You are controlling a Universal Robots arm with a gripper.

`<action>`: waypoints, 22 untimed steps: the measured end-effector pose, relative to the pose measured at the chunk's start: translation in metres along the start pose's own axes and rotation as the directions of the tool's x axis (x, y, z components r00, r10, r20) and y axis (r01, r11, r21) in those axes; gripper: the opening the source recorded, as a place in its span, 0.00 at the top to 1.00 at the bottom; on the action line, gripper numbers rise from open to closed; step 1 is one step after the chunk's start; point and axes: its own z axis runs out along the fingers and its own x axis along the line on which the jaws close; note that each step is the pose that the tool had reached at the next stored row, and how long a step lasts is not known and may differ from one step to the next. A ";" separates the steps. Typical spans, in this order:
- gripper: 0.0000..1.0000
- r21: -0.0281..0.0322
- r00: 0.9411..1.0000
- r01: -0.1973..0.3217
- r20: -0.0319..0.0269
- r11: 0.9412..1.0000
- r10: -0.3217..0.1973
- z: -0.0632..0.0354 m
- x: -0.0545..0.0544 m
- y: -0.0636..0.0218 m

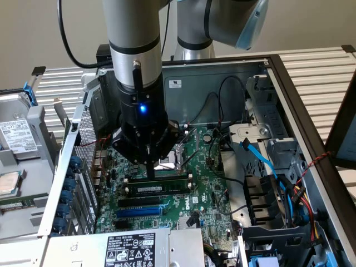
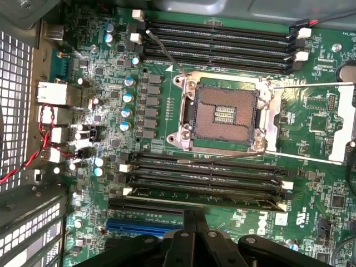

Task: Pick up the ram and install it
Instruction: 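Press down the ram until it locks into place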

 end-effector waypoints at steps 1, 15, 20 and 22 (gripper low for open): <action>0.90 -0.001 1.000 -0.004 -0.002 1.000 0.004 0.0000 0.000 0.0000; 0.90 -0.031 0.996 -0.009 -0.093 0.999 0.006 0.0003 -0.008 -0.0051; 0.90 -0.032 0.996 -0.009 -0.093 0.999 0.006 0.0003 -0.008 -0.0052; 0.90 -0.032 0.996 -0.009 -0.093 0.999 0.006 0.0004 -0.008 -0.0052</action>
